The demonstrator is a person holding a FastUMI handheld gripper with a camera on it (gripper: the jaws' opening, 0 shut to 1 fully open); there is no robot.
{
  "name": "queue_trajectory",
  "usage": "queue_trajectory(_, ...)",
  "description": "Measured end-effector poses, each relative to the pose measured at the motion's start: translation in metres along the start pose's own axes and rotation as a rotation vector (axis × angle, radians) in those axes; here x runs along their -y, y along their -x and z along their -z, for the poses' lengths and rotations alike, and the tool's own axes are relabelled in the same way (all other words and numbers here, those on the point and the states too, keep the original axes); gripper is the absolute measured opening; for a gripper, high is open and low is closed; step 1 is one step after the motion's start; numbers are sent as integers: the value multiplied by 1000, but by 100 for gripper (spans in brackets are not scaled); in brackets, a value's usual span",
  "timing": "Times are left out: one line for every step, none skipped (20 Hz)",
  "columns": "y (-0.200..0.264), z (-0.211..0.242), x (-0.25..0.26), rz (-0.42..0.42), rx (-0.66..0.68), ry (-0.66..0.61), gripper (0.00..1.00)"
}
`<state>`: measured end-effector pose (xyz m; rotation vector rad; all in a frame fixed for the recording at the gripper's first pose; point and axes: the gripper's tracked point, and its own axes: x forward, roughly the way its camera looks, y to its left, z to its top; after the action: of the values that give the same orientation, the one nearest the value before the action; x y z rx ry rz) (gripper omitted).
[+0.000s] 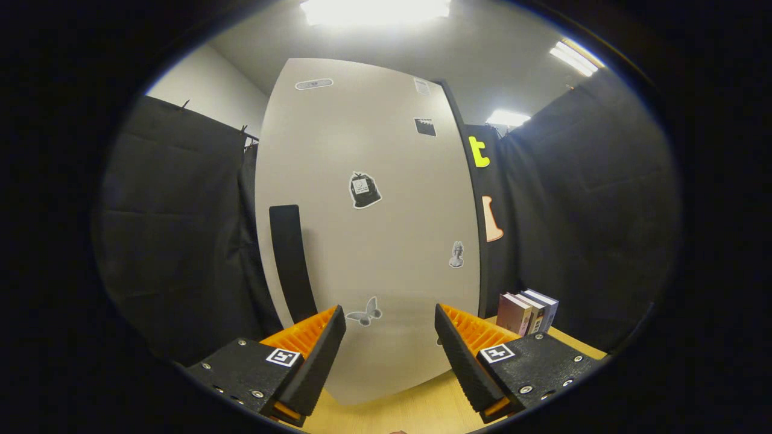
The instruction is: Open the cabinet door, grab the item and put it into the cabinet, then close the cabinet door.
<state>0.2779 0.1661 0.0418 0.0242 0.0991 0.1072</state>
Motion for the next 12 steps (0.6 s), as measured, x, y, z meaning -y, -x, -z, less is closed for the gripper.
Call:
queue_trajectory(2, 0, -1, -4, -2, 4, 92)
queue_trajectory(6, -1, -3, -7, 0, 6, 92)
queue_trajectory(11, -4, -3, -8, 5, 9, 93)
queue_trajectory(12, -5, -1, -9, 12, 11, 92)
queue_trajectory(20, -6, 0, -9, 16, 12, 92)
queue_trajectory(28, -7, 2, -7, 20, 12, 93)
queue_trajectory(37, -7, 5, -2, 24, 12, 93)
queue_trajectory(43, -7, 8, 4, 28, 13, 93)
queue_trajectory(50, -7, 12, 10, 32, 16, 92)
queue_trajectory(57, -6, 15, 16, 35, 21, 93)
queue_trajectory(65, -5, 19, 23, 38, 26, 93)
queue_trajectory(72, -4, 22, 28, 39, 29, 93)
